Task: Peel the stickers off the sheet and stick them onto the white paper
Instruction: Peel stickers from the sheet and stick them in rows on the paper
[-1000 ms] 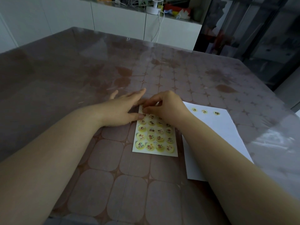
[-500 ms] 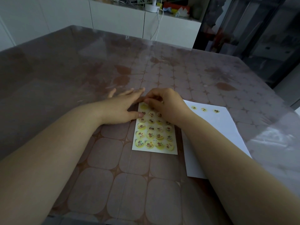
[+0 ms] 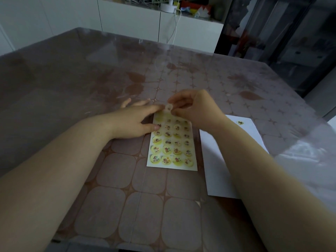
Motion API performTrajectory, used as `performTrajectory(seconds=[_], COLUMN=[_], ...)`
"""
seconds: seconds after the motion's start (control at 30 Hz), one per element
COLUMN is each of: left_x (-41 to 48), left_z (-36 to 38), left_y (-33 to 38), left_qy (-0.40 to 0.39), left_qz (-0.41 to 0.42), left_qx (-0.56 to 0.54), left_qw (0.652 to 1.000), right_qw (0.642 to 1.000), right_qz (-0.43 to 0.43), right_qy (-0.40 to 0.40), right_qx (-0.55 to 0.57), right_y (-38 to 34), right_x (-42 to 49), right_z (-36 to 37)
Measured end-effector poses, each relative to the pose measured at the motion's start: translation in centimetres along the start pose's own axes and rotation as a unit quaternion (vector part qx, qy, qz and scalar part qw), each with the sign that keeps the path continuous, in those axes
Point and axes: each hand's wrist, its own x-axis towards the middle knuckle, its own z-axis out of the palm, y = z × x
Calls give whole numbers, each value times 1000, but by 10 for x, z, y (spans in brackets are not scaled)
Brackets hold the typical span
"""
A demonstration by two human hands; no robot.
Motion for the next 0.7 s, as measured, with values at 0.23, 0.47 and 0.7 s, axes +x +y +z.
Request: performTrajectory(seconds=[0.23, 0.47, 0.7], left_x=[2, 4, 3], left_z=[3, 6, 5], left_y=[4, 0, 0], left_qy=[5, 1, 3], left_qz=[16, 26, 24], left_qx=[4, -3, -9], left_qw=[1000, 1000, 1000], right_qw=[994, 985, 983], right_qz=[99, 168, 185], right_qy=[-27, 1, -10], right_qx=[-38, -42, -15], right_y=[-5, 29, 34], right_x=[-16, -35, -37], right_z=[-75, -65, -54])
